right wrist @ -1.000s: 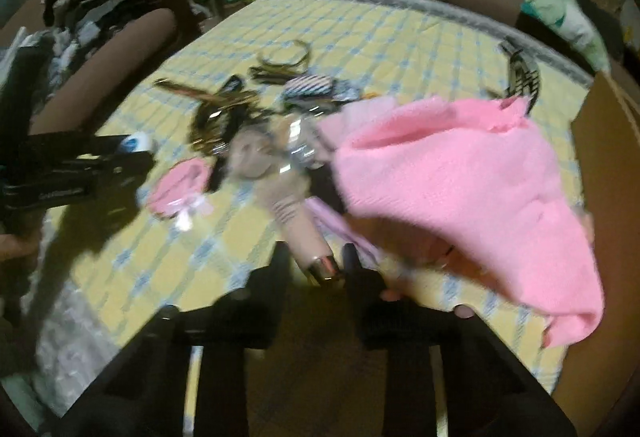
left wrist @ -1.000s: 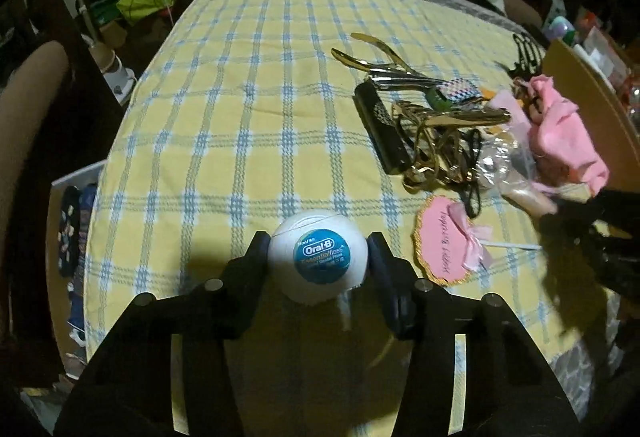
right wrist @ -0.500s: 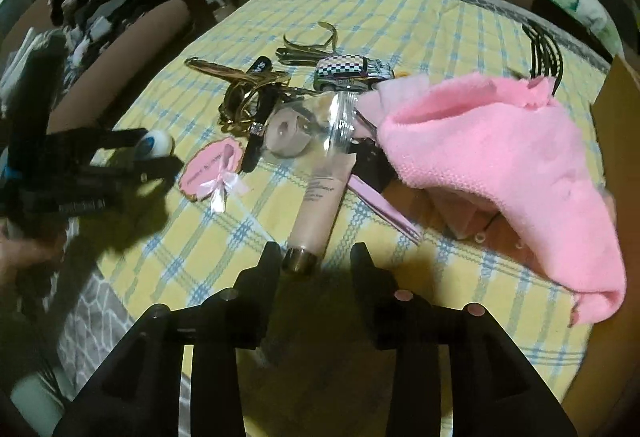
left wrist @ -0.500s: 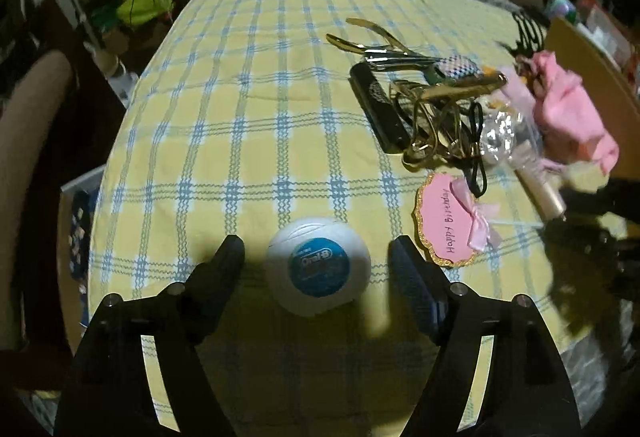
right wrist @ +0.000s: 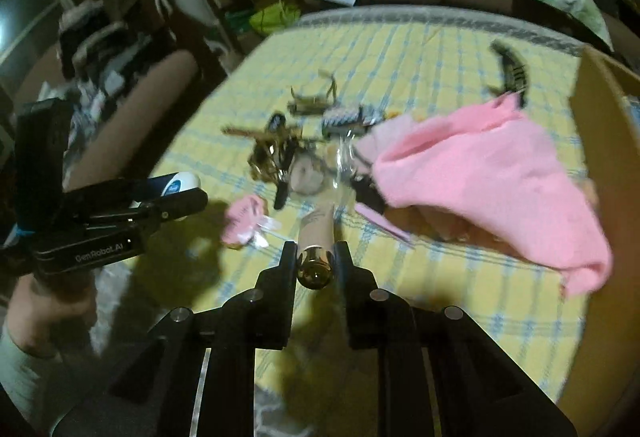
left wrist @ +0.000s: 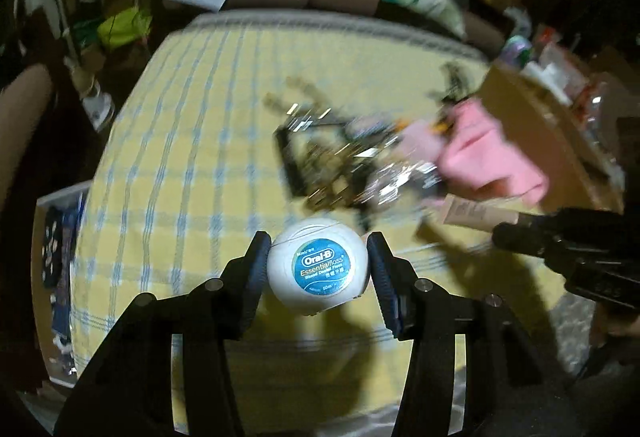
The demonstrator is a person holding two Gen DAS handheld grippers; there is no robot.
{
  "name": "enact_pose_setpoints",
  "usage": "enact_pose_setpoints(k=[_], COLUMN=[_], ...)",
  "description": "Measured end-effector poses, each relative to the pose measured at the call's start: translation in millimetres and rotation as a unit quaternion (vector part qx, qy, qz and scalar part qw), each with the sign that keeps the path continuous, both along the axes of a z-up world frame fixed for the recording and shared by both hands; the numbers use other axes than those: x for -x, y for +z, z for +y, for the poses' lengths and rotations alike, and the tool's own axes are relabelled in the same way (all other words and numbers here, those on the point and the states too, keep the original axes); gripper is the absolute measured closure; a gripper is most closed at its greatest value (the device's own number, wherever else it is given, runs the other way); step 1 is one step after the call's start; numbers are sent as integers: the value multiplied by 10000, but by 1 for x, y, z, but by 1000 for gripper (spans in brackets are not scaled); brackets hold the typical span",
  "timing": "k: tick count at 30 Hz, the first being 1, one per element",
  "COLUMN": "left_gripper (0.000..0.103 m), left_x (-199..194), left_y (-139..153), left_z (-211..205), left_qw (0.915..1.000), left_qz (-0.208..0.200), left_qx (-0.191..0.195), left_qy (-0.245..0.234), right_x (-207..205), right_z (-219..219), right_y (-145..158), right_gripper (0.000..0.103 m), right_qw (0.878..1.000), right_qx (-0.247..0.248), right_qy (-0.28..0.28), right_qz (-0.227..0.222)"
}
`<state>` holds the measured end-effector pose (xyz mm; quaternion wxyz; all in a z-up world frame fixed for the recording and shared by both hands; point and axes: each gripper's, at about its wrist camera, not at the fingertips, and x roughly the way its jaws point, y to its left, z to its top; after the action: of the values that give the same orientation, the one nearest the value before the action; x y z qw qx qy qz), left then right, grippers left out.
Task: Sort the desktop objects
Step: 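Lift the floss with the left tool while the right tool grasps the beige foundation tube, then carry the floss and foundation tube into the tray and release them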
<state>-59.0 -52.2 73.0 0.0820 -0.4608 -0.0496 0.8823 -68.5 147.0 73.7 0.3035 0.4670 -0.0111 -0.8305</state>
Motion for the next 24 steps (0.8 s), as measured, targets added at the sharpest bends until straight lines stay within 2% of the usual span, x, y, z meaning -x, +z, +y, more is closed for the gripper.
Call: enact_pose_setpoints(k=[5, 8, 11, 14, 17, 19, 22, 24], left_gripper=[56, 56, 56, 56, 56, 56, 56, 56], left_x=[-11, -12, -9, -4, 0, 6, 13, 19], left_y=[40, 55, 67, 76, 80, 80, 76, 70], left_z=[40, 75, 120, 177, 229, 270, 316, 343], left_qw=[9980, 9949, 9904, 9846, 9786, 9740, 9699, 9680], left_qz=[283, 324, 325, 315, 248, 175, 83, 30], left_qx=[-395, -615, -772, -862, -982, -1024, -969, -908], left_qy=[-397, -728, -1104, -1491, -1790, -2013, -2234, -2339], right_x=[-15, -27, -38, -50, -55, -52, -37, -25], right_z=[50, 110, 171, 253, 319, 347, 363, 366], right_y=[45, 69, 82, 84, 78, 71, 60, 54], right_gripper=[85, 85, 85, 85, 85, 85, 85, 85], right_qw=[9986, 9943, 9882, 9721, 9505, 9407, 9379, 9393], right_qx=[307, 543, 469, 461, 619, 573, 471, 231], right_qy=[-367, -857, -1366, -2227, -2988, -3288, -3381, -3356], right_qz=[212, 331, 510, 580, 589, 609, 615, 677])
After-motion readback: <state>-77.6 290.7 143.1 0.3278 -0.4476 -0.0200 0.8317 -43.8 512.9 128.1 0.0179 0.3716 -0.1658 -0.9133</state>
